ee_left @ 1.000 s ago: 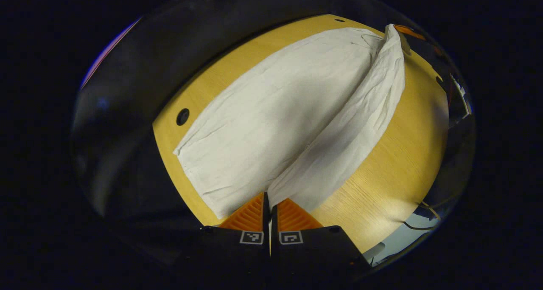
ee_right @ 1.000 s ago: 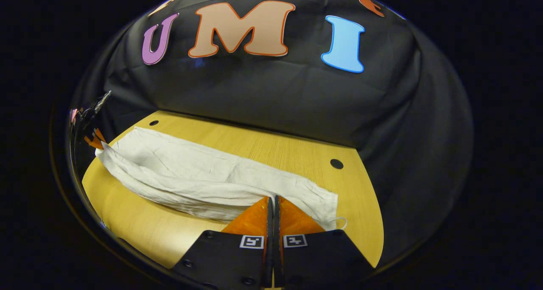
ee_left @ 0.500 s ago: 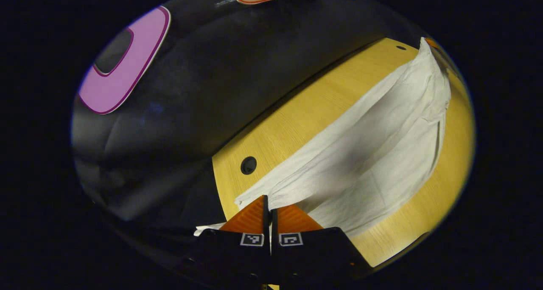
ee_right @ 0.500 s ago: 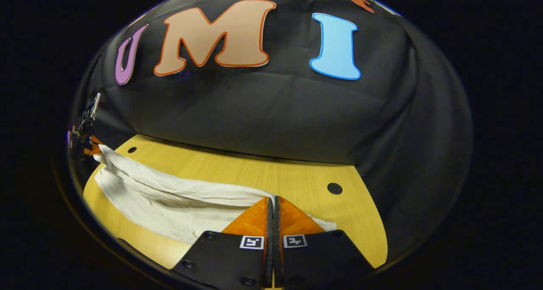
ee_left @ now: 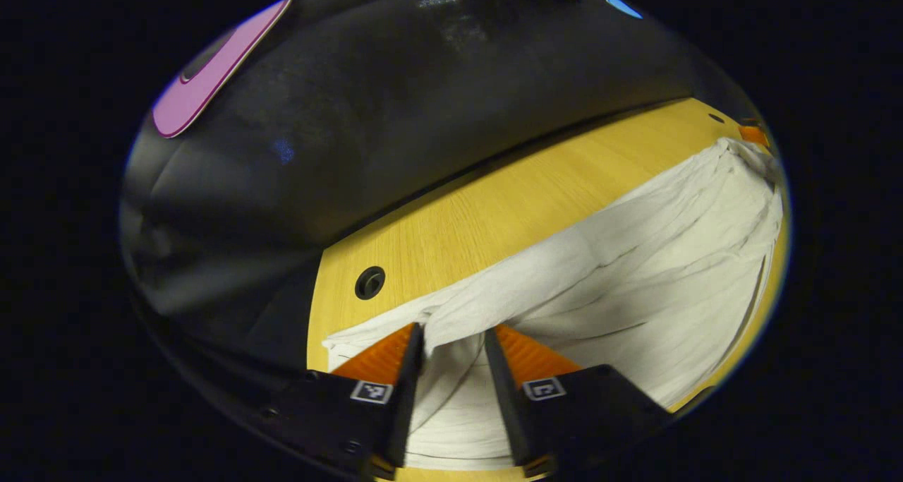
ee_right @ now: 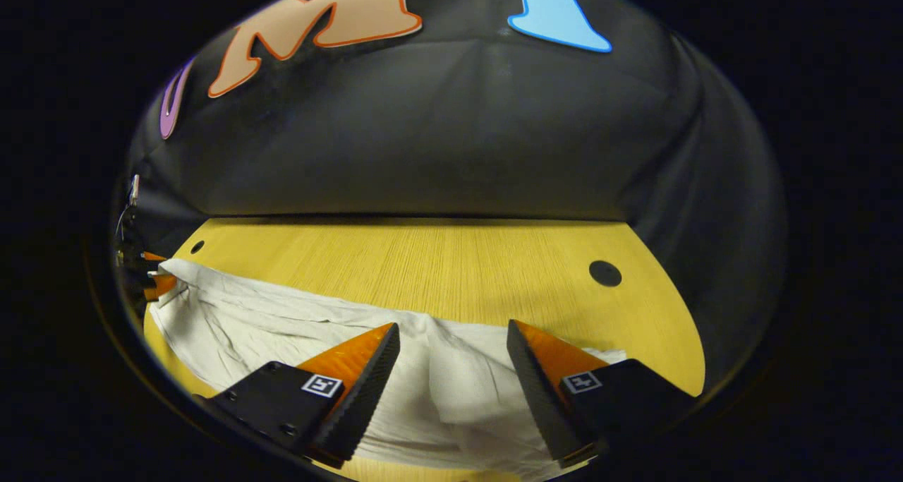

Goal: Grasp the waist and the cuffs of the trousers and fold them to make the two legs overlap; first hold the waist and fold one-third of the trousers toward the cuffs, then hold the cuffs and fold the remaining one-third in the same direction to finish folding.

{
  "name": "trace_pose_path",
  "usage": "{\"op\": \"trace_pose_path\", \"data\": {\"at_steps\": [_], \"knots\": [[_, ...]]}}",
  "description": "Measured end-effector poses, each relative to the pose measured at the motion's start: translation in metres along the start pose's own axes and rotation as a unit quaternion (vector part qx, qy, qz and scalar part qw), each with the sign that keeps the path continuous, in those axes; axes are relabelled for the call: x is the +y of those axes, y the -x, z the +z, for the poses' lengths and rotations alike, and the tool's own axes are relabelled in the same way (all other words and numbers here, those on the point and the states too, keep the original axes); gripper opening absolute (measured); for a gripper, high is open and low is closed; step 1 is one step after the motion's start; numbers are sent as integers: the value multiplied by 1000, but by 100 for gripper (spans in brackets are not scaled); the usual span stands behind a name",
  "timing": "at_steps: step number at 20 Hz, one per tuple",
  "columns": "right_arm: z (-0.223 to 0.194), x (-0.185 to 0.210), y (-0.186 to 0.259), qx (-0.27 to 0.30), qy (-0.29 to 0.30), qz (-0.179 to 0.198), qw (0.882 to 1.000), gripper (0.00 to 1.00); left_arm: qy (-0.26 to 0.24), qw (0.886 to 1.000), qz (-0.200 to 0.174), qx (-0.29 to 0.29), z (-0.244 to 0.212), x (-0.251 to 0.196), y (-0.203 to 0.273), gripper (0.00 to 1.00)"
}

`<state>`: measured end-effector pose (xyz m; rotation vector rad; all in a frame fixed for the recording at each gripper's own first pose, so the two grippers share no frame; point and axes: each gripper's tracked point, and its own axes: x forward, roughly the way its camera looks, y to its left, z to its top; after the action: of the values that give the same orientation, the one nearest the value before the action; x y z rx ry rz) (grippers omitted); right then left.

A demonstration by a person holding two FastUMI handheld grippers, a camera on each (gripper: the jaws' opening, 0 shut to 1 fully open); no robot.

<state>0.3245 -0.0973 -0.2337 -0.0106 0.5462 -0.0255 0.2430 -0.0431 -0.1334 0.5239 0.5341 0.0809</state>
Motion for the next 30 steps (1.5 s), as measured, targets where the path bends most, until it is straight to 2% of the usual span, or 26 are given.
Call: {"op": "trace_pose_path", "data": {"at_steps": [1,2,5,8,11,12,13,14,15,16,21,22,23,24,26,30], "knots": [[1,-4,6,-5,-8,-2,1000,94,21,1000,1,-12,3,-3,6,78],[4,-10,16,-12,-16,-5,1000,96,44,999,-4,-24,7,-7,10,98],[12,-43,56,-38,-53,-17,998,98,82,995,-19,-59,16,-12,29,97],[10,-93,99,-48,-79,-45,995,97,83,993,-26,-79,16,-9,47,98],[-20,-149,123,-34,-99,-86,991,97,89,992,-34,-86,2,-6,41,98],[-32,-162,130,-23,-109,-96,989,92,93,991,-36,-87,-3,-6,38,98],[-46,-173,134,-12,-121,-103,987,92,99,990,-39,-87,-8,-6,35,97],[-57,-182,137,-3,-132,-106,986,96,107,989,-45,-90,-10,-5,32,98],[-69,-188,140,4,-143,-108,984,92,116,988,-54,-91,-11,-3,36,97],[-80,-193,144,11,-152,-109,982,96,123,986,-60,-91,-10,1,37,97],[-116,-190,137,44,-172,-96,979,92,132,985,-64,-96,-2,6,44,98],[-120,-186,133,49,-171,-90,980,97,134,984,-64,-97,0,6,45,98],[-122,-182,127,52,-170,-85,980,97,138,984,-64,-98,1,8,47,98],[-122,-178,123,53,-171,-77,981,92,140,983,-63,-98,1,10,48,98],[-119,-172,115,53,-182,-65,980,97,141,984,-50,-99,3,13,48,98],[-116,-165,102,49,-235,-43,970,97,141,984,-23,-103,-1,26,59,97]]}}
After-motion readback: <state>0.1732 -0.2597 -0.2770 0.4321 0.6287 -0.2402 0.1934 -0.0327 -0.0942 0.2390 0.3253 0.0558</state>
